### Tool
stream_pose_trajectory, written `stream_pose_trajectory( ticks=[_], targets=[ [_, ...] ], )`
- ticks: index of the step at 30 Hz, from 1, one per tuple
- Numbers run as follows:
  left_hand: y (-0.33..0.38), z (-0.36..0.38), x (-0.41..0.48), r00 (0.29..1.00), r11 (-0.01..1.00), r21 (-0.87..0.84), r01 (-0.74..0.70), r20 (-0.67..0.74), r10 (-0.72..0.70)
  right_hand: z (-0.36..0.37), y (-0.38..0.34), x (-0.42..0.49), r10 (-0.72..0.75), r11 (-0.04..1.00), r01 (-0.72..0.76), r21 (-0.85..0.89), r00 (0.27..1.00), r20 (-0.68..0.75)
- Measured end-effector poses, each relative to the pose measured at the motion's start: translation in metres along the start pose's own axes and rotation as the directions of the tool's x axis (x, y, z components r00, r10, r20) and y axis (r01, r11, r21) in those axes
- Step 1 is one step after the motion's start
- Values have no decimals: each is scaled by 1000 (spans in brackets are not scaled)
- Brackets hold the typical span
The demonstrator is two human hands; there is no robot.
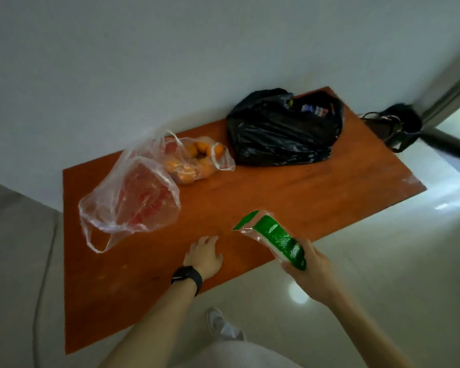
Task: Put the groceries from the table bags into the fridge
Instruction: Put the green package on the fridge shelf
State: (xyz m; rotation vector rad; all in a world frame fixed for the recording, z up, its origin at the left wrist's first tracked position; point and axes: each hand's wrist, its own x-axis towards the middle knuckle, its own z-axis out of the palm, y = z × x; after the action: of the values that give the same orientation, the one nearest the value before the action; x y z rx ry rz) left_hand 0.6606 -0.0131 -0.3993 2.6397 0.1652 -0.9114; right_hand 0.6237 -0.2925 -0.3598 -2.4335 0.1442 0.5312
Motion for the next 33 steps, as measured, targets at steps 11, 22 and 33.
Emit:
stream_pose_trajectory(
  ticks=[11, 22, 33],
  targets=[
    [408, 66, -88, 687, 667, 271, -694, -28, 726, -185, 229, -198, 295, 953, -288, 93, 814, -501],
    [758, 150, -237, 84, 54, 361, -931, 67, 994, -341, 402, -392, 485, 827, -454, 332, 276, -830],
    [1034, 243, -347, -280, -283, 157, -946, 44, 959, -516, 554, -499, 476, 746, -498, 442, -63, -877]
  ],
)
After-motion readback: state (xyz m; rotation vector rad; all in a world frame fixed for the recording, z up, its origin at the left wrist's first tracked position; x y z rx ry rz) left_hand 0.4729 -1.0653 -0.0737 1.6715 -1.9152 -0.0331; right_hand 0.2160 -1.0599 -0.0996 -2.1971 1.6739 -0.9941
